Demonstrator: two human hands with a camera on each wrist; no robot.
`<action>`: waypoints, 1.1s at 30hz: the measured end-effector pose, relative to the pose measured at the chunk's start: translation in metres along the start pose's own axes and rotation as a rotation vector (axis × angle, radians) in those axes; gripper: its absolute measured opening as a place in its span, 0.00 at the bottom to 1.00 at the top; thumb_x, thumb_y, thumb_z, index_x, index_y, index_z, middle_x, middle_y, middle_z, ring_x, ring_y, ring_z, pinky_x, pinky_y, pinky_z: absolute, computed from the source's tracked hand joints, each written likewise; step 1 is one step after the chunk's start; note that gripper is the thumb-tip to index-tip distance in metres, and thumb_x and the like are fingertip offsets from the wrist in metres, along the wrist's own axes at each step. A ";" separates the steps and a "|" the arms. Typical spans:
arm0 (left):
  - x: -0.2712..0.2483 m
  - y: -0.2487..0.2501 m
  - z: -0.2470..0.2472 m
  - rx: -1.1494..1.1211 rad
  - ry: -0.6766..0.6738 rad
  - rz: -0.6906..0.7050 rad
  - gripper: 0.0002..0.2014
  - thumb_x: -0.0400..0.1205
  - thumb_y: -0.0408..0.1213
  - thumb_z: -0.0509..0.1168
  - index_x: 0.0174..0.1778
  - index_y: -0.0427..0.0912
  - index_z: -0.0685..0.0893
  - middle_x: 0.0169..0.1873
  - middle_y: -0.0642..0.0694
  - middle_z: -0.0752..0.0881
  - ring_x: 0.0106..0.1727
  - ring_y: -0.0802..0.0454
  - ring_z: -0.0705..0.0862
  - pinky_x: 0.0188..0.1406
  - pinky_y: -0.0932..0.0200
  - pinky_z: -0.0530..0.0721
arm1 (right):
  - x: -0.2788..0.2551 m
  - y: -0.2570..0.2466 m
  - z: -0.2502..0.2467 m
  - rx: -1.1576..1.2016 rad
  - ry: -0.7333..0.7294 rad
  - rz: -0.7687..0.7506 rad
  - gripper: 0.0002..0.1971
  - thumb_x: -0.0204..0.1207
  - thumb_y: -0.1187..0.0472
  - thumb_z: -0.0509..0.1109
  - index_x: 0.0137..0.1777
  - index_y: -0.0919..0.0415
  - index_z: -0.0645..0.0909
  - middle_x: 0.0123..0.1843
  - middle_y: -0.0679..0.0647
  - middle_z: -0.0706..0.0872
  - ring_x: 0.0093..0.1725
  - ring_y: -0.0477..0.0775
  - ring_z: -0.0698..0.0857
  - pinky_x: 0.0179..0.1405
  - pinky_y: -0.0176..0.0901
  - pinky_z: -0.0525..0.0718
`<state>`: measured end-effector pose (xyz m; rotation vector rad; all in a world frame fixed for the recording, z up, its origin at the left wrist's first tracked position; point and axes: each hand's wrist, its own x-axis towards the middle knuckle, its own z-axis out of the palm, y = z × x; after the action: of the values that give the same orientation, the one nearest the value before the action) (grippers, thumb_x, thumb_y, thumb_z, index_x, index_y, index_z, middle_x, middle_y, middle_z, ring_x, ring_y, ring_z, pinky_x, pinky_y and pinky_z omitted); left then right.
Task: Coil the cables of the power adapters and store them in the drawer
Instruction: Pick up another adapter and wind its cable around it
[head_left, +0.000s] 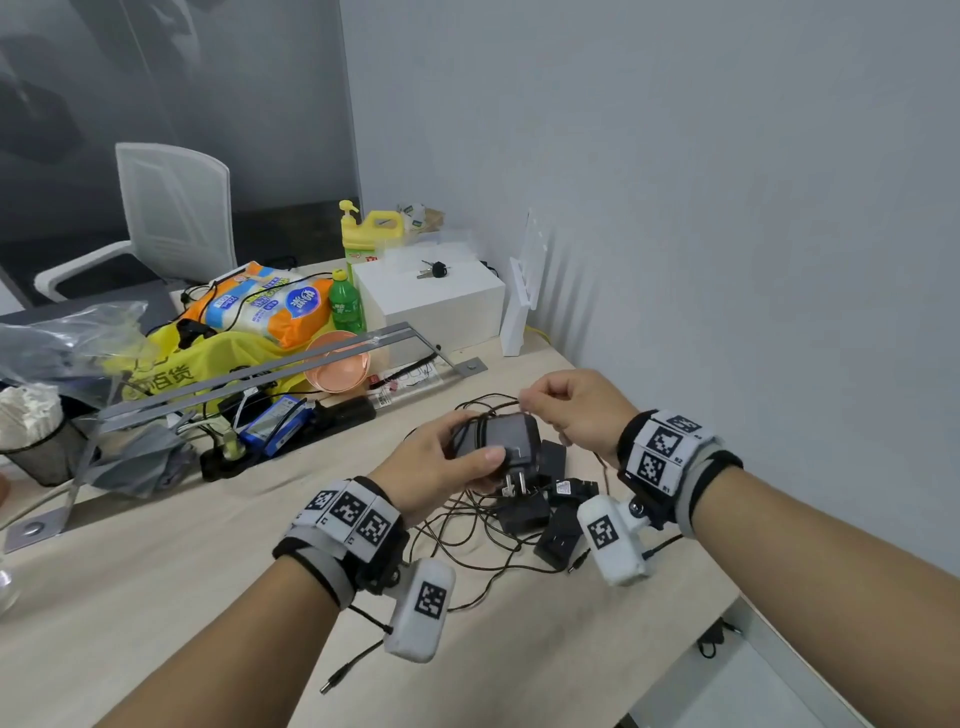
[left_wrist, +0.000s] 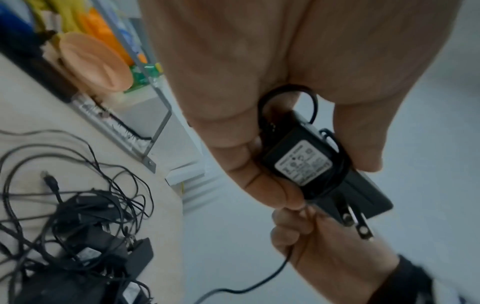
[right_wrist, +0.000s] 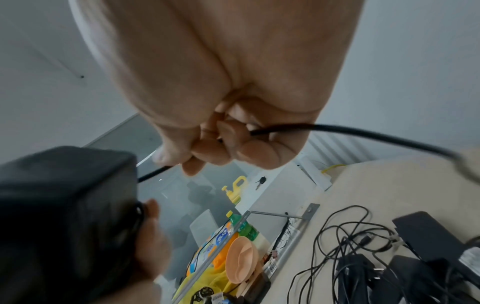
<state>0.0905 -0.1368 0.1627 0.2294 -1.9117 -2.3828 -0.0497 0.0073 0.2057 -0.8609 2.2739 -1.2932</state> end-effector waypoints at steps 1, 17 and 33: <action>0.001 0.001 0.002 -0.072 0.015 0.013 0.29 0.67 0.43 0.78 0.62 0.37 0.80 0.50 0.38 0.87 0.49 0.42 0.87 0.46 0.52 0.87 | -0.001 0.002 0.000 0.016 0.010 0.018 0.12 0.78 0.55 0.73 0.34 0.57 0.85 0.24 0.44 0.77 0.26 0.45 0.72 0.29 0.40 0.73; 0.020 -0.006 0.001 0.221 0.508 0.117 0.20 0.73 0.39 0.77 0.58 0.42 0.79 0.48 0.42 0.88 0.44 0.46 0.89 0.42 0.55 0.87 | -0.027 0.001 0.035 -0.259 -0.099 0.025 0.16 0.82 0.58 0.62 0.35 0.49 0.86 0.20 0.38 0.78 0.26 0.40 0.75 0.33 0.39 0.73; 0.009 0.009 -0.024 0.843 -0.011 0.022 0.24 0.68 0.45 0.80 0.58 0.55 0.79 0.49 0.54 0.85 0.50 0.55 0.85 0.48 0.62 0.86 | -0.014 -0.019 0.014 -0.361 -0.244 -0.186 0.08 0.69 0.54 0.80 0.35 0.56 0.86 0.30 0.46 0.85 0.29 0.39 0.80 0.36 0.36 0.80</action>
<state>0.0851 -0.1638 0.1655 0.2296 -2.7716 -1.4179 -0.0249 0.0005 0.2158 -1.3028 2.3035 -0.7981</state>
